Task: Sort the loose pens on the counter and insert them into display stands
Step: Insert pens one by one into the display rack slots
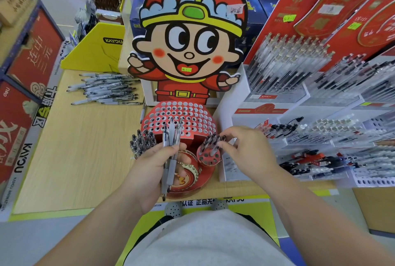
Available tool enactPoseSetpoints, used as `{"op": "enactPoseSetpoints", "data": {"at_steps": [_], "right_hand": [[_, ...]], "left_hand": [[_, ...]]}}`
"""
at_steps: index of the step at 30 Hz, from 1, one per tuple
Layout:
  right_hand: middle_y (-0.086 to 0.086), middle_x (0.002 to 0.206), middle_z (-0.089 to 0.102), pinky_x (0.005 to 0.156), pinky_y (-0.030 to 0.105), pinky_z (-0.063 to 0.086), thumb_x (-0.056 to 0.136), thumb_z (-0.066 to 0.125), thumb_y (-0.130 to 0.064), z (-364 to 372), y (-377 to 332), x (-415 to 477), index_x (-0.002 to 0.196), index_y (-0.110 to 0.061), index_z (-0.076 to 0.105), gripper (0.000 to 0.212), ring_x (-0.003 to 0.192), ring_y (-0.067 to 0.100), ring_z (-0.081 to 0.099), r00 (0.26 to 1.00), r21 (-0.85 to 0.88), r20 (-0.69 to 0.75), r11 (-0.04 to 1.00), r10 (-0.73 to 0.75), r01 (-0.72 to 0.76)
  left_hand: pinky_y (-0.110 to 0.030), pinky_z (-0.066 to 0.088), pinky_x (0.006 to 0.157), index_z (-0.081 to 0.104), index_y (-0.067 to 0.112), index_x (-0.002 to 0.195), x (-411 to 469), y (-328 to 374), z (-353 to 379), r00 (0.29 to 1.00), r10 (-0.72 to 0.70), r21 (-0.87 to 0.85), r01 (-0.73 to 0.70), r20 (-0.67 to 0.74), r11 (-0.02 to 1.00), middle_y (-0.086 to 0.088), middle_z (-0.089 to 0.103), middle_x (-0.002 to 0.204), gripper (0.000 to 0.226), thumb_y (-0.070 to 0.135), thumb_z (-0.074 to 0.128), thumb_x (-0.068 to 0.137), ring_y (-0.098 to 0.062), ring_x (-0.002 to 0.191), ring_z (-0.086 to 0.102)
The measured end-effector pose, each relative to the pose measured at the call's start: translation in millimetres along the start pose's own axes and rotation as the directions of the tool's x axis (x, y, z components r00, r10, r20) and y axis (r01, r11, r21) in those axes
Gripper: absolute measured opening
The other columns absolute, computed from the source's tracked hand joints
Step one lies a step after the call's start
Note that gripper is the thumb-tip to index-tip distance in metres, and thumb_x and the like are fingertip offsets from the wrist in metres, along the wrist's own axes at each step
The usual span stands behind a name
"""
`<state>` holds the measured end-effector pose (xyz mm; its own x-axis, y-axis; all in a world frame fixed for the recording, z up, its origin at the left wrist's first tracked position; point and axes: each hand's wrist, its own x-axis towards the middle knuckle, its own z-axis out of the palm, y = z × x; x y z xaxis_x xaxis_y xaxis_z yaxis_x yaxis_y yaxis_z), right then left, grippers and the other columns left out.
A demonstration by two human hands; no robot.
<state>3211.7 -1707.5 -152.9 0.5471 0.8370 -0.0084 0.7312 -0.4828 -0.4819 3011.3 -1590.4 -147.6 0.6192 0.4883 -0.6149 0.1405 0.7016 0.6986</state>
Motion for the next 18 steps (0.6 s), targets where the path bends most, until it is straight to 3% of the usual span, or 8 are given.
{"op": "enactPoseSetpoints", "data": {"at_steps": [5, 9, 18], "right_hand": [[-0.005, 0.092, 0.068, 0.068, 0.025, 0.043, 0.085, 0.079, -0.026, 5, 0, -3, 0.104, -0.022, 0.077, 0.02, 0.064, 0.002, 0.048, 1.0, 0.013, -0.01, 1.0, -0.025, 0.025], [-0.004, 0.092, 0.062, 0.069, 0.032, 0.051, 0.084, 0.08, -0.026, 7, -1, -1, 0.105, -0.021, 0.077, 0.022, 0.072, 0.015, 0.059, 1.0, -0.017, -0.013, 1.0, -0.021, 0.021], [-0.002, 0.097, 0.058, 0.072, 0.038, 0.053, 0.085, 0.079, -0.031, 18, 5, -2, 0.107, -0.023, 0.077, 0.023, 0.077, 0.021, 0.062, 0.998, -0.072, 0.051, 0.997, 0.03, -0.026]], "left_hand": [[-0.028, 0.044, 0.046, 0.07, 0.006, 0.111, 0, -1, -3, 1.0, -0.003, 0.011, 0.003, -0.009, 1.0, -0.014, 0.07, 0.085, 0.022, 0.017, 0.053, 0.102, -0.02, 0.057, 0.058], [-0.028, 0.045, 0.046, 0.07, 0.006, 0.111, 1, -1, -2, 1.0, -0.007, 0.017, 0.007, -0.005, 1.0, -0.014, 0.07, 0.085, 0.022, 0.017, 0.053, 0.102, -0.02, 0.058, 0.057], [-0.029, 0.045, 0.047, 0.07, 0.008, 0.111, 1, -1, -2, 1.0, -0.001, 0.029, 0.001, 0.002, 1.0, -0.014, 0.07, 0.086, 0.021, 0.016, 0.053, 0.101, -0.021, 0.059, 0.058]]}}
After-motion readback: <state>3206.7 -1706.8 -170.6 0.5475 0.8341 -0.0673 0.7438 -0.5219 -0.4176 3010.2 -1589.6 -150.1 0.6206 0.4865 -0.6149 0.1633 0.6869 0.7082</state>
